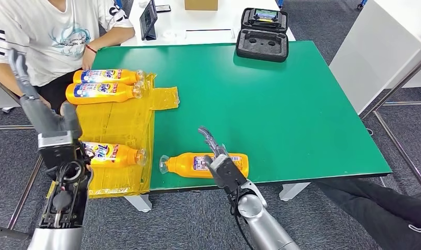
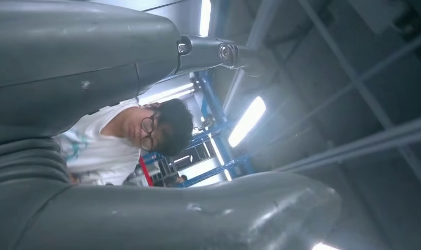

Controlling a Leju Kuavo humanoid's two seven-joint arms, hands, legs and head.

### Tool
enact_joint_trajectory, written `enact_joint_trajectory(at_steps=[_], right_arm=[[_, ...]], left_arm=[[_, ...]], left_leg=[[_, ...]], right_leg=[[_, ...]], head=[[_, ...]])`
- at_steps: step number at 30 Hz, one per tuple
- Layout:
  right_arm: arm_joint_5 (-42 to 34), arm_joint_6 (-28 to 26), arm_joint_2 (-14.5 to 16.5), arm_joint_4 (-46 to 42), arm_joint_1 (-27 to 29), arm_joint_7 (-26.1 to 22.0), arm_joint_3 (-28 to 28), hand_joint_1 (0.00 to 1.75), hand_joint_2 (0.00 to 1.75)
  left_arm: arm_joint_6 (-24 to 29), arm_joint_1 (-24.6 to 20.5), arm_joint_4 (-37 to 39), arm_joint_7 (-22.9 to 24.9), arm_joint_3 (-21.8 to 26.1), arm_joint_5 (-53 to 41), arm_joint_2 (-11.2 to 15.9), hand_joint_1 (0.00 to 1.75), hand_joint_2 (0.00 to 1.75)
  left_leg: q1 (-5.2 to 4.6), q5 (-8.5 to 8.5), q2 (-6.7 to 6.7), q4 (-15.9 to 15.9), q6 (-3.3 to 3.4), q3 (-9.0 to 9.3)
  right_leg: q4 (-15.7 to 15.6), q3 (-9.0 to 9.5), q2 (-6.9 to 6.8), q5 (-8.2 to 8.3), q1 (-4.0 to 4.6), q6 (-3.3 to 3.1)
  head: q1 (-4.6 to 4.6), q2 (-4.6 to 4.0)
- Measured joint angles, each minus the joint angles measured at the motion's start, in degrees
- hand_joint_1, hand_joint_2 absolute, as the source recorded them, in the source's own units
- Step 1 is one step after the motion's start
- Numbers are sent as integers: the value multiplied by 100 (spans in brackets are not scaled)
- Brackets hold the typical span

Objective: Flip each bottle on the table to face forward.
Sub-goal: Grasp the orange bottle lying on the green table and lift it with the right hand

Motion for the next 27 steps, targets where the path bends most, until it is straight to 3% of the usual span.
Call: enact_joint_trajectory(at_steps=[5,15,22,27], right_arm=[[536,150,-548,-254,-245,695,2,0,175],[969,323,-1114,-424,-536,1048,5,0,175],[1612,1096,-1475,-52,-1419,1532,220,0,175],[1712,1777,-1527,539,-2075,1521,582,0,175]], left_arm=[[-5,540,-269,3,-86,919,-47,0,0],[-11,1196,-419,0,-253,1535,-71,0,0],[-10,1895,-738,-1,-234,1660,-79,0,0],[-9,2023,-880,-1,-83,1617,-79,0,0]], left_leg=[[0,1,1,1,0,1],[1,0,1,1,0,-4],[0,1,1,1,1,-8],[1,4,-4,1,2,-8]], right_leg=[[0,0,0,1,0,1],[1,-2,0,1,1,1],[0,-6,0,2,1,2],[1,-4,-6,3,1,3]], head=[[2,0],[1,0],[1,0],[0,0]])
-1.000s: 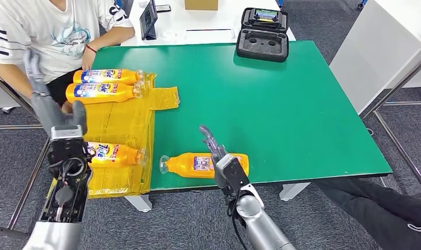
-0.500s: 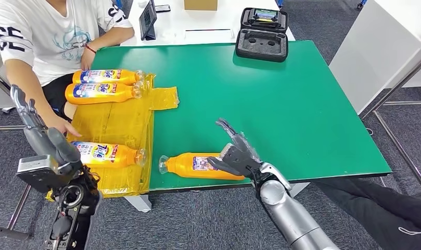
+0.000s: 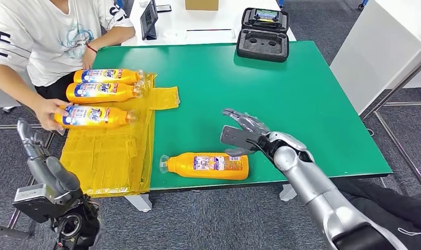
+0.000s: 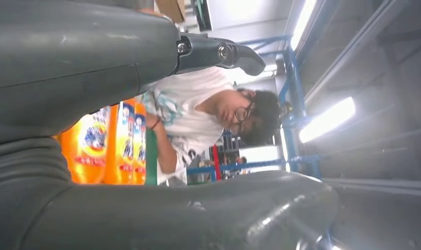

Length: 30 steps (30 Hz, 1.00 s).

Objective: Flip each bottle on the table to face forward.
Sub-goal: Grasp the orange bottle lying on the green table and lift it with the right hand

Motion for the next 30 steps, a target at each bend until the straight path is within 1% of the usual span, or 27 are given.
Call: enact_joint_trajectory(at_steps=[2,5,13,17,22,30], right_arm=[[10,168,20,255,-172,-108,157,0,175],[18,245,93,598,-336,-192,359,0,175],[-20,323,255,1114,-544,-315,636,0,175],[-75,409,383,1386,-627,-408,800,0,175],[-135,490,527,1614,-741,-476,1002,0,175],[-191,484,563,1716,-778,-575,1226,0,175]], left_arm=[[0,-5,-10,1,88,40,1,0,0],[0,-20,-10,1,130,62,2,0,0],[0,-35,-7,1,145,66,2,0,0],[0,-37,-5,1,146,71,-1,0,0],[0,-61,20,1,147,59,-1,0,0],[0,-95,47,1,147,-16,-1,0,0]], left_leg=[[0,1,0,0,0,0],[1,1,1,0,1,0],[0,0,1,0,1,-2],[0,1,1,0,1,-1],[0,2,1,0,2,-1],[0,1,1,0,2,-2]], right_leg=[[1,0,-1,0,0,0],[1,-1,0,0,1,0],[0,-2,0,0,1,1],[0,-2,0,0,1,0],[1,-3,0,0,1,0],[1,-3,0,0,1,0]], head=[[-1,0],[0,0],[1,0],[1,0],[1,0],[1,0]])
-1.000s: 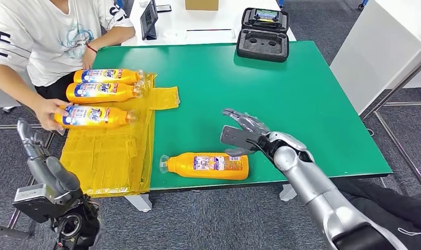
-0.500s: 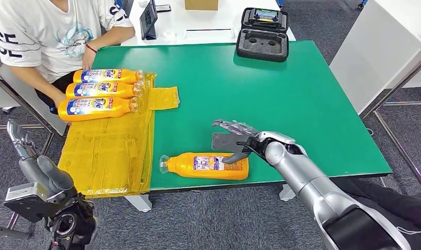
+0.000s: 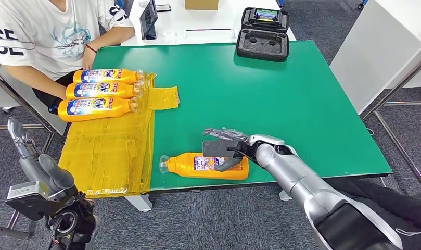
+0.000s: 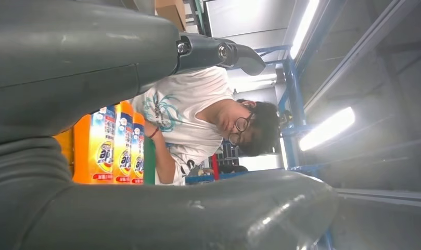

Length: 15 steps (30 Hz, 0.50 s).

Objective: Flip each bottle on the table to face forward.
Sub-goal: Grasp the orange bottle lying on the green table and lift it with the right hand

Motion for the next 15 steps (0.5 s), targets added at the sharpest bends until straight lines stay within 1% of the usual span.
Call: enact_joint_trajectory(at_steps=[15], right_arm=[[77,7,157,86,-67,31,495,0,175]], left_arm=[[0,9,136,0,42,130,0,0,0]], left_leg=[[0,0,0,0,0,0]], right_leg=[[0,0,0,0,0,0]], head=[[0,0]])
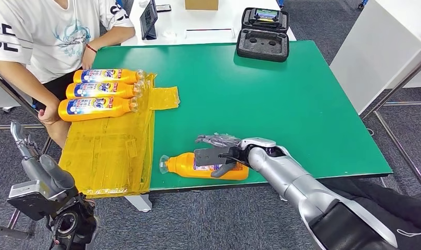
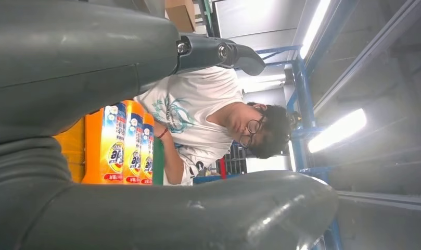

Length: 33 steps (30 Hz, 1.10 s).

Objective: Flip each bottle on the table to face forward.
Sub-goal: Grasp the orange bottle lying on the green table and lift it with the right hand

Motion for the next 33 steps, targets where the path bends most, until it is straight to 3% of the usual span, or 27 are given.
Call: enact_joint_trajectory(at_steps=[23,33], right_arm=[[25,80,17,173,-83,40,394,0,175],[90,-19,-131,226,-7,30,583,0,175]], left_arm=[[-4,-123,352,0,-11,198,0,0,0],[-4,-91,365,0,-20,258,0,0,0]], left_leg=[[0,0,2,0,0,1],[-1,0,1,0,0,0]], right_leg=[[0,-2,1,0,0,0],[-1,-2,0,0,-1,0]], head=[[0,0],[0,0]])
